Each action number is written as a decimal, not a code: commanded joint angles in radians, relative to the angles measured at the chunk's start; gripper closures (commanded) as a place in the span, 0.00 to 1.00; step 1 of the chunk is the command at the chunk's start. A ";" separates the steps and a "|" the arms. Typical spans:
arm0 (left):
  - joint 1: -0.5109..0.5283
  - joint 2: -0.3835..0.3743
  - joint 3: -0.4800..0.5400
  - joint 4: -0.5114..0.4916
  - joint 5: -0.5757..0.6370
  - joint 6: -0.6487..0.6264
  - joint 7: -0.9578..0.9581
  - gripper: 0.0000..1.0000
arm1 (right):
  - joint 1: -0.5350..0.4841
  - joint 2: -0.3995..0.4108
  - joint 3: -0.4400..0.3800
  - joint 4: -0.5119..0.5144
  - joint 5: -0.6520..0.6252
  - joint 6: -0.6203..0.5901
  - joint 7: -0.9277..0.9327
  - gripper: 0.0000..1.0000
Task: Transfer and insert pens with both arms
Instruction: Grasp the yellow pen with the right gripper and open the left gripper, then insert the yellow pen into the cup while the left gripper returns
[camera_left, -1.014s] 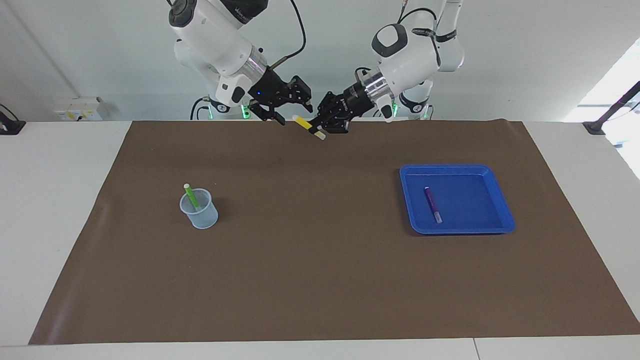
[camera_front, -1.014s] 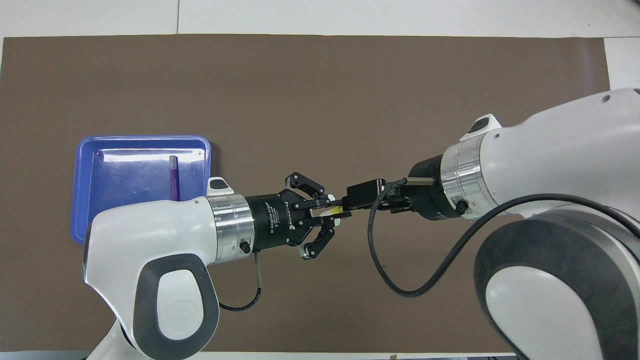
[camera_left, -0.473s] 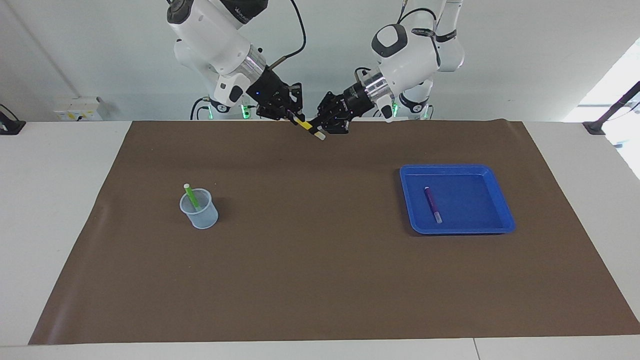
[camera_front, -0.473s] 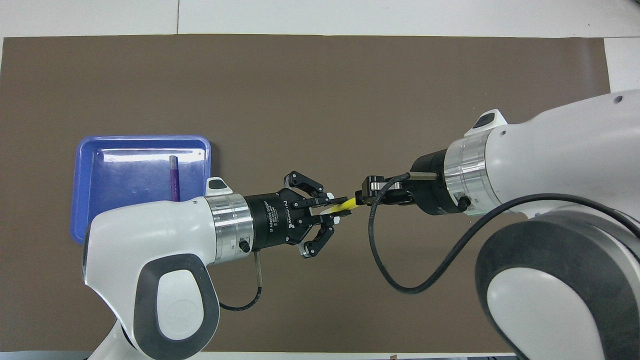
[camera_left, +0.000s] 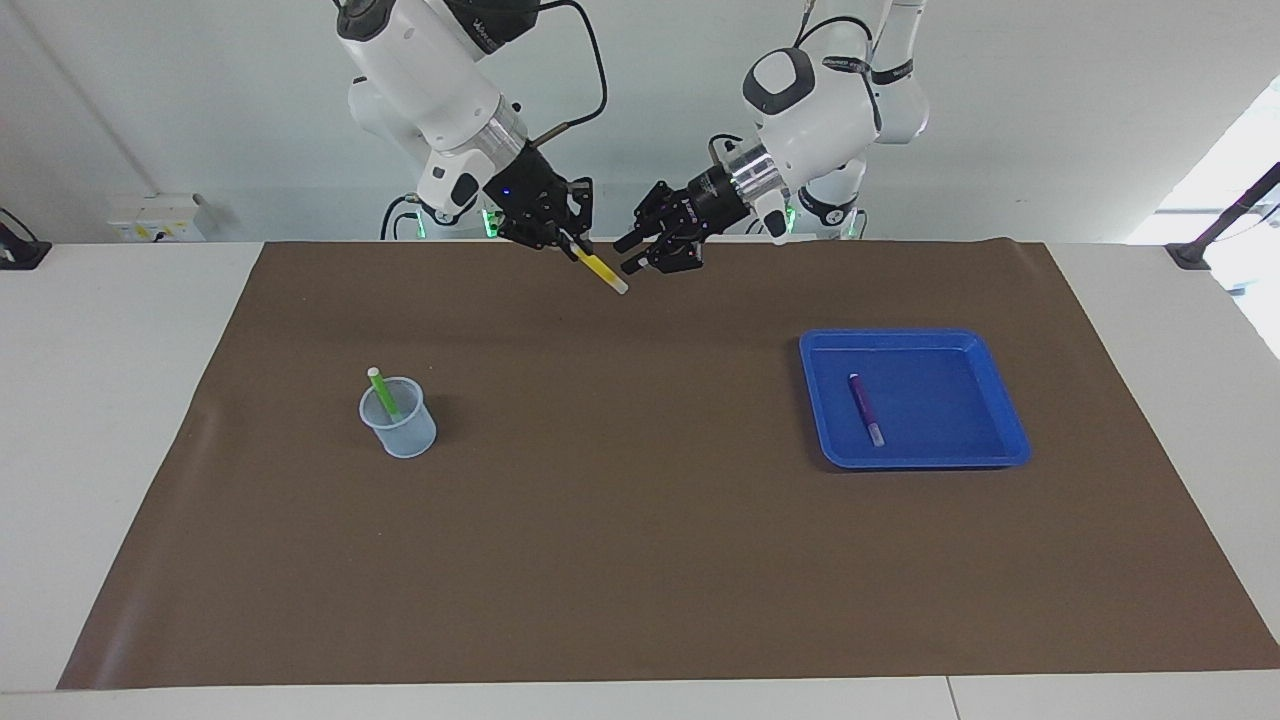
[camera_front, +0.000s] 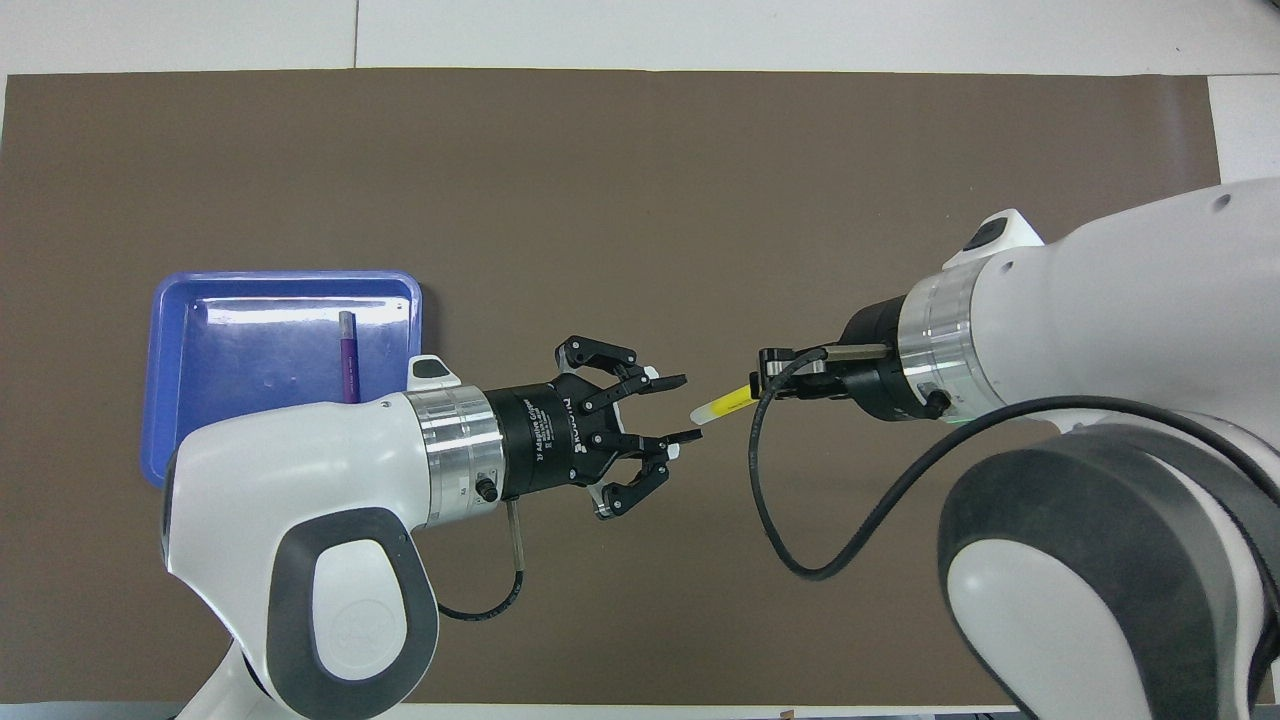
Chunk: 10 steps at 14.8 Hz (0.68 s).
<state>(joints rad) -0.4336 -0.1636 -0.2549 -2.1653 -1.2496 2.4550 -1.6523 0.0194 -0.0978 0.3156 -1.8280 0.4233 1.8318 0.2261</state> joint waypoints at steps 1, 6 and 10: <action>-0.004 -0.030 0.012 -0.030 -0.017 0.010 -0.014 0.00 | -0.013 -0.016 0.000 -0.030 -0.148 0.035 -0.053 1.00; 0.123 -0.033 0.017 -0.045 0.051 -0.075 -0.006 0.00 | -0.024 -0.046 -0.140 -0.154 -0.219 0.151 -0.330 1.00; 0.249 -0.031 0.017 -0.031 0.323 -0.264 0.029 0.00 | -0.039 -0.014 -0.211 -0.162 -0.242 0.196 -0.522 1.00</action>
<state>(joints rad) -0.2327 -0.1672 -0.2357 -2.1800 -1.0174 2.2711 -1.6467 -0.0106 -0.1053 0.1113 -1.9627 0.2079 1.9880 -0.2231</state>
